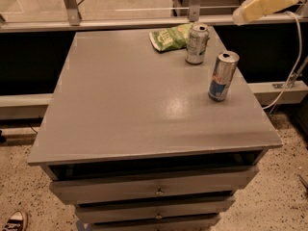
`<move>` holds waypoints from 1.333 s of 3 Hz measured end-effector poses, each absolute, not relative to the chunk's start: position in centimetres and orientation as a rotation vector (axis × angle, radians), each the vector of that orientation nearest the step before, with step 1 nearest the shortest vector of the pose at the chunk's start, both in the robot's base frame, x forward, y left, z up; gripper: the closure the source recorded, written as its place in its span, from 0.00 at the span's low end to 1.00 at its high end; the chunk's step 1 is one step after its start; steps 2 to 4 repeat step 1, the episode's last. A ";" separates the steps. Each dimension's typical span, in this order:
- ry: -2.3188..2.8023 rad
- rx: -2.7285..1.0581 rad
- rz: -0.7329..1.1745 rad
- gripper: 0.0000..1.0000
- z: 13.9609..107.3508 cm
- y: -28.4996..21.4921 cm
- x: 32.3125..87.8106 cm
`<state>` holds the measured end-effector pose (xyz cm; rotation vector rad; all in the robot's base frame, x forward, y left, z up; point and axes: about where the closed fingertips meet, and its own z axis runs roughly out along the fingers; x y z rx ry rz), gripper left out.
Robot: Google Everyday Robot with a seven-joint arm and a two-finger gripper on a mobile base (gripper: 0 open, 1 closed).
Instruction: Move 7up can near green jalapeno chip bag
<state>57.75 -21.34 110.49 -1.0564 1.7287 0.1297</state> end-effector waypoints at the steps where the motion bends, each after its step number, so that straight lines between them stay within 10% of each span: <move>1: 1.727 -1.058 0.138 0.00 110.4 -21.0 58.3; 4: 1.727 -1.058 0.138 0.00 110.4 -21.0 58.3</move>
Offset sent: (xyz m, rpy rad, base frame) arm 0.0000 0.0000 0.0000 0.0000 0.0000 0.0000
